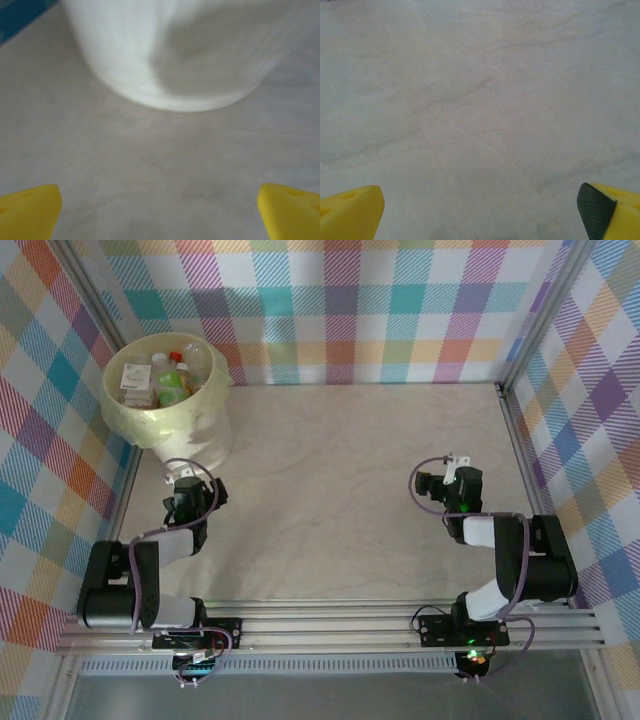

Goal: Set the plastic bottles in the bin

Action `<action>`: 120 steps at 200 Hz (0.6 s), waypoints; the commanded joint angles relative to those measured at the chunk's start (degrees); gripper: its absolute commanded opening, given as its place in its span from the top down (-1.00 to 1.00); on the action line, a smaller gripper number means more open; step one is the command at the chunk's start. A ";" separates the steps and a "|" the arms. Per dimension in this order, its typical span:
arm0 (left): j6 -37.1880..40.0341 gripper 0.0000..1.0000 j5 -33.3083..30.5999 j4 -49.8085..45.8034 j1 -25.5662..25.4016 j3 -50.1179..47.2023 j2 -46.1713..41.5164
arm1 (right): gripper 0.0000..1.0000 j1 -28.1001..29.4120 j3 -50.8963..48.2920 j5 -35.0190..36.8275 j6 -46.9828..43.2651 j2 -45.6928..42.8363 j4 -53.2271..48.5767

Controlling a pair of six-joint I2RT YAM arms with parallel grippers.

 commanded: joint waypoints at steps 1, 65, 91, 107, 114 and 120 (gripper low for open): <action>5.40 -1.00 7.55 9.53 -0.48 1.49 3.04 | -0.99 -0.38 0.39 1.02 0.88 0.87 7.21; 8.15 -1.00 -1.40 17.37 -5.42 0.51 9.41 | -0.99 -0.29 0.59 -2.50 -0.74 0.93 6.64; 7.98 -1.00 -1.30 16.83 -5.43 0.65 9.22 | -0.99 -0.47 1.21 -5.20 -1.48 1.32 5.92; 8.00 -1.00 -1.32 16.68 -5.42 0.70 9.18 | -0.99 -0.44 1.22 -5.32 -1.48 1.29 5.89; 8.01 -1.00 -1.30 16.49 -5.42 0.75 9.03 | -0.99 -0.45 1.14 -5.32 -1.45 1.28 5.98; 8.07 -1.00 -1.38 16.61 -5.42 0.70 9.06 | -0.99 -0.45 1.06 -5.27 -1.47 1.22 5.99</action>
